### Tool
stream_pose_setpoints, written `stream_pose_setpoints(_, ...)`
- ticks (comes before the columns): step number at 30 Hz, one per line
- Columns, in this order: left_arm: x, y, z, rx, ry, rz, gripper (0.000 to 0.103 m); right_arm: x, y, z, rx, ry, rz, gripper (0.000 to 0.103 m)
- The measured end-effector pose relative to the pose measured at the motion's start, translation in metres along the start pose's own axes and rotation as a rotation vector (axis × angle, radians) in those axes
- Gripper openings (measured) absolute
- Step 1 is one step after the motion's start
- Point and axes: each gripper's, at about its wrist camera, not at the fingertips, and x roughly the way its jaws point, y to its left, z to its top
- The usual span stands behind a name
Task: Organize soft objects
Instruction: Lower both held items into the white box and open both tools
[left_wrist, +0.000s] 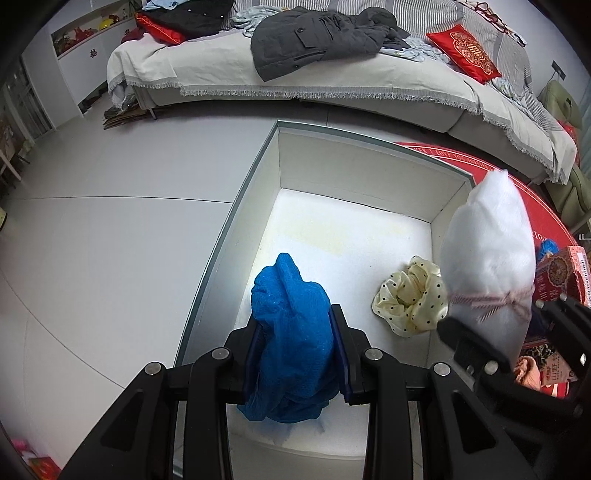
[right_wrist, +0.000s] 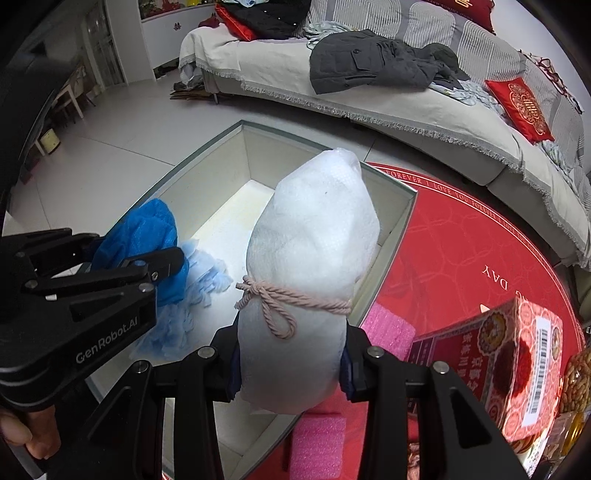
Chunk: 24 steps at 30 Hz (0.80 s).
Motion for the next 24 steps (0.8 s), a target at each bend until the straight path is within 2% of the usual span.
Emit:
stream_pose_setpoints(9,0.005,0.007,0.005,-0.029,-0.001,-0.026,0.035,0.017,0.000,0.016,-0.014,0.018,0.000,0.043)
stream_pose_setpoints(24,0.003,0.012,0.015,-0.029,-0.013,-0.053,0.035,0.018,-0.002,0.037,-0.011,-0.011,-0.045,0.043)
